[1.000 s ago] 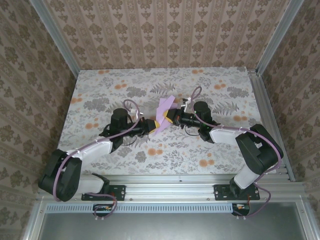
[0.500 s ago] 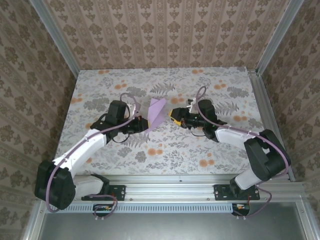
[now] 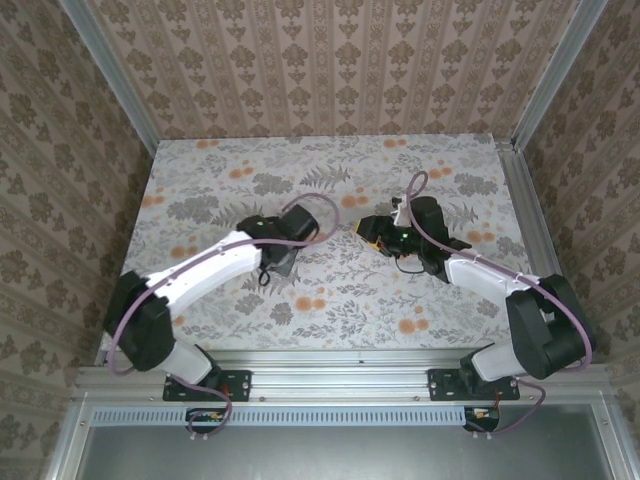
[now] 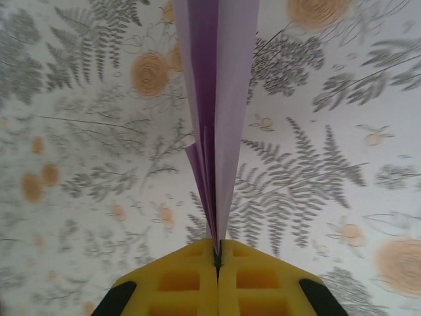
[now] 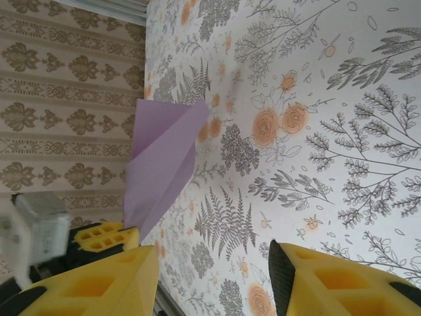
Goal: Fold a paper plane with a square sheet of paper (pick it up from the middle)
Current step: Turn over the paper at the center of the table.
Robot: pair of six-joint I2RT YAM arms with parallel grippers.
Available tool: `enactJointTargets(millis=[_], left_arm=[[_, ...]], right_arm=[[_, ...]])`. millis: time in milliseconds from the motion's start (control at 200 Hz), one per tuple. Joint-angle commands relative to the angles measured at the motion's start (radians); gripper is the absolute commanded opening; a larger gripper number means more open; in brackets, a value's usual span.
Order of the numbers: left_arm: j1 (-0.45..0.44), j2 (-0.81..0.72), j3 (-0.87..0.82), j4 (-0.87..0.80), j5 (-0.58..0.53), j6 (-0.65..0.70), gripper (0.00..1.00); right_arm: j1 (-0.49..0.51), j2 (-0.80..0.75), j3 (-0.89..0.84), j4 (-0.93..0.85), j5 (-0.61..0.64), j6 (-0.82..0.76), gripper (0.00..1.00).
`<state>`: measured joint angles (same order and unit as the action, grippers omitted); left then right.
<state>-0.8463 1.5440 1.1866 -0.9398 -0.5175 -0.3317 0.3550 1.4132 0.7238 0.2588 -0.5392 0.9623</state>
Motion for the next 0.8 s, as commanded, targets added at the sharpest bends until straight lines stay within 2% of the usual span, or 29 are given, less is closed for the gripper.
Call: enactJointTargets(millis=[0, 180, 375, 545, 625, 795], left_arm=[[-0.071, 0.09, 0.052, -0.098, -0.199, -0.006, 0.07], [-0.185, 0.251, 0.11, -0.044, -0.156, -0.01, 0.08], [-0.265, 0.367, 0.151, 0.029, -0.064, 0.006, 0.13], [-0.296, 0.388, 0.147, 0.101, 0.031, 0.021, 0.25], [-0.295, 0.374, 0.134, 0.128, 0.085, 0.023, 0.36], [-0.269, 0.265, 0.065, 0.218, 0.252, 0.022, 0.53]], right_arm=[[-0.027, -0.061, -0.025, -0.045, 0.014, -0.04, 0.51], [-0.096, -0.111, -0.044, -0.105, -0.007, -0.083, 0.52], [-0.178, -0.128, -0.054, -0.174, -0.055, -0.139, 0.53], [-0.207, -0.143, -0.07, -0.199, -0.058, -0.165, 0.53], [-0.215, -0.145, -0.079, -0.201, -0.062, -0.171, 0.53], [-0.218, -0.136, -0.105, -0.182, -0.065, -0.169, 0.53]])
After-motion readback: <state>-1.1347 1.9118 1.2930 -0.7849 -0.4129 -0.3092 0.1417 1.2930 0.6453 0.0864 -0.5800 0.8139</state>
